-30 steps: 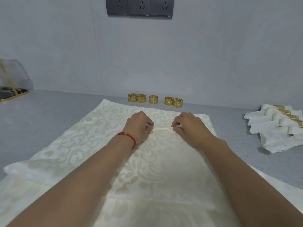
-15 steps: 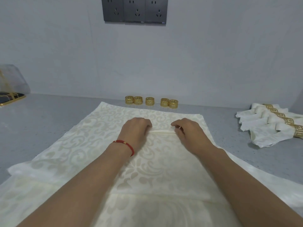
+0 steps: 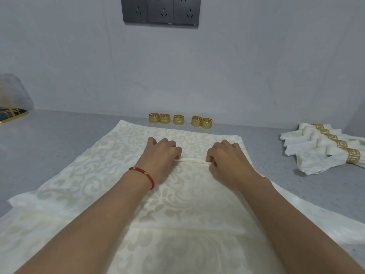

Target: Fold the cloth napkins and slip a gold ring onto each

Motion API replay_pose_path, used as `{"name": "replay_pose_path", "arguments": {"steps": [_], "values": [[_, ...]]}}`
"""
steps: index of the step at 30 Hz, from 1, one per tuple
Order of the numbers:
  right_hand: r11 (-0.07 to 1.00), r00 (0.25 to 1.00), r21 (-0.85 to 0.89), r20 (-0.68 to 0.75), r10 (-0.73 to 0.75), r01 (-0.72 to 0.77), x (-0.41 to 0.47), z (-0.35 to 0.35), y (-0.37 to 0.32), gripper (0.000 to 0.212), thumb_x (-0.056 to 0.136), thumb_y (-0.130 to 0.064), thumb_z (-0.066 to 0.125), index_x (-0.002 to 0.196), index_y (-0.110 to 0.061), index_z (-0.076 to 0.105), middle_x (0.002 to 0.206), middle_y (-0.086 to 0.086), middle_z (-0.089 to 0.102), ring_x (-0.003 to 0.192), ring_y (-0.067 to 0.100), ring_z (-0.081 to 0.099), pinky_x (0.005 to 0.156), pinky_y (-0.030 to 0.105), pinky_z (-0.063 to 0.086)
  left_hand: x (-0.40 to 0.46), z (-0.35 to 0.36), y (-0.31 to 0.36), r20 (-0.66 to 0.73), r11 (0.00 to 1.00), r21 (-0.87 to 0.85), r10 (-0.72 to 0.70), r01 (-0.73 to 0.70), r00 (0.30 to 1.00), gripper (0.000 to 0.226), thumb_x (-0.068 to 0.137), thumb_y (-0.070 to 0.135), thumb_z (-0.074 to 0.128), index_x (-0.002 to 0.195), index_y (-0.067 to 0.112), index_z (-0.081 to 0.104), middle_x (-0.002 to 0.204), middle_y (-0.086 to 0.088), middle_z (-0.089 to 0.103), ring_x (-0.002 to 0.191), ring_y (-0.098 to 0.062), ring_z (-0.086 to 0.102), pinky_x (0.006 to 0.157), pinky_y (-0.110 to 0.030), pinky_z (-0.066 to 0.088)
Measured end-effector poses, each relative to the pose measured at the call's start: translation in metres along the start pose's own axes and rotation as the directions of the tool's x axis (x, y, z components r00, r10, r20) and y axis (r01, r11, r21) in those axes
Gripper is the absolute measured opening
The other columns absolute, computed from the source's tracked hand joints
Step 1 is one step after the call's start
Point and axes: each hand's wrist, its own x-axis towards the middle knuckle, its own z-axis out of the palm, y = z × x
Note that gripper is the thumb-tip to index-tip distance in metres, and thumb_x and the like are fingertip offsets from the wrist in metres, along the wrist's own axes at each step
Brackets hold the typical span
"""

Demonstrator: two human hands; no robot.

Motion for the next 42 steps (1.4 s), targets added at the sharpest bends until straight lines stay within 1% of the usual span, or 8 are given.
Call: {"name": "replay_pose_path", "arguments": {"steps": [5, 8, 18, 24, 27, 31, 34, 42], "values": [[0.946, 0.989, 0.294, -0.027, 0.148, -0.134, -0.002, 0.003, 0.0, 0.021, 0.091, -0.015, 0.051, 0.08, -0.02, 0.067, 0.082, -0.006, 0.065, 0.08, 0.019, 0.059, 0.083, 0.044, 0.051, -0.007, -0.013, 0.001, 0.063, 0.933, -0.319, -0.152, 0.164, 0.986, 0.029, 0.096, 0.008, 0.051, 0.095, 0.025, 0.074, 0.092, 0.01, 0.064, 0.088, -0.014, 0.059, 0.084, -0.03, 0.046], [0.913, 0.982, 0.365, 0.022, 0.186, -0.182, -0.005, 0.005, 0.005, 0.02, 0.096, -0.02, 0.058, 0.107, -0.019, 0.075, 0.106, -0.003, 0.068, 0.104, 0.021, 0.054, 0.095, 0.045, 0.045, -0.009, -0.012, -0.001, 0.077, 0.843, -0.463, -0.268, 0.272, 0.96, 0.029, 0.094, 0.003, 0.055, 0.11, 0.018, 0.074, 0.096, 0.003, 0.069, 0.086, -0.012, 0.061, 0.075, -0.014, 0.045], [0.999, 0.999, 0.0, -0.018, 0.039, -0.039, -0.004, -0.017, 0.004, 0.017, 0.087, -0.008, 0.059, 0.087, -0.024, 0.063, 0.083, -0.008, 0.062, 0.087, 0.02, 0.053, 0.084, 0.039, 0.039, -0.008, -0.012, 0.003, -0.023, 0.991, -0.096, -0.092, 0.089, 0.996, 0.021, 0.088, 0.01, 0.059, 0.085, 0.029, 0.051, 0.08, 0.013, 0.052, 0.082, -0.014, 0.042, 0.076, -0.032, 0.029], [1.0, 0.986, 0.015, 0.167, 0.008, -0.011, -0.005, -0.03, 0.005, 0.024, 0.085, -0.003, 0.052, 0.09, -0.021, 0.067, 0.095, -0.005, 0.064, 0.088, 0.021, 0.058, 0.075, 0.033, 0.036, -0.006, -0.028, 0.005, 0.152, 0.994, -0.1, -0.029, 0.045, 0.988, 0.02, 0.089, 0.008, 0.06, 0.094, 0.026, 0.067, 0.096, 0.013, 0.059, 0.092, -0.012, 0.056, 0.086, -0.033, 0.04], [0.977, 0.982, 0.19, 0.175, 0.065, -0.098, -0.007, -0.032, 0.009, 0.022, 0.09, -0.009, 0.054, 0.088, -0.021, 0.072, 0.092, -0.007, 0.069, 0.082, 0.014, 0.061, 0.07, 0.034, 0.048, -0.007, -0.03, 0.002, 0.184, 0.969, -0.212, -0.088, 0.127, 0.979, 0.025, 0.089, 0.003, 0.055, 0.093, 0.02, 0.074, 0.093, 0.009, 0.066, 0.086, -0.013, 0.062, 0.068, -0.016, 0.042], [0.92, 0.983, 0.355, 0.132, 0.127, -0.167, -0.017, -0.022, 0.016, 0.029, 0.096, -0.016, 0.063, 0.123, -0.023, 0.071, 0.107, -0.004, 0.066, 0.089, 0.011, 0.057, 0.083, 0.031, 0.047, -0.009, -0.029, -0.002, 0.171, 0.923, -0.314, -0.175, 0.222, 0.97, 0.025, 0.091, 0.002, 0.059, 0.107, 0.016, 0.074, 0.098, 0.003, 0.067, 0.083, -0.011, 0.059, 0.067, -0.012, 0.039], [0.934, 0.988, 0.321, 0.072, 0.138, -0.154, -0.025, -0.013, 0.018, 0.02, 0.095, -0.017, 0.063, 0.106, -0.007, 0.075, 0.107, 0.011, 0.071, 0.101, 0.027, 0.06, 0.087, 0.039, 0.048, -0.008, -0.029, -0.002, 0.228, 0.929, -0.282, -0.179, 0.241, 0.957, 0.018, 0.095, 0.01, 0.062, 0.107, 0.013, 0.074, 0.105, 0.0, 0.064, 0.098, -0.019, 0.061, 0.081, -0.026, 0.045], [0.984, 0.991, 0.134, -0.055, 0.124, -0.115, -0.023, -0.019, 0.01, 0.018, 0.087, -0.012, 0.058, 0.082, -0.029, 0.061, 0.078, -0.011, 0.059, 0.087, 0.017, 0.052, 0.087, 0.04, 0.037, -0.012, -0.024, -0.004, 0.014, 0.999, -0.045, -0.016, 0.016, 1.0, 0.029, 0.083, 0.008, 0.062, 0.077, 0.03, 0.046, 0.075, 0.015, 0.047, 0.076, -0.012, 0.045, 0.073, -0.03, 0.026]]}}
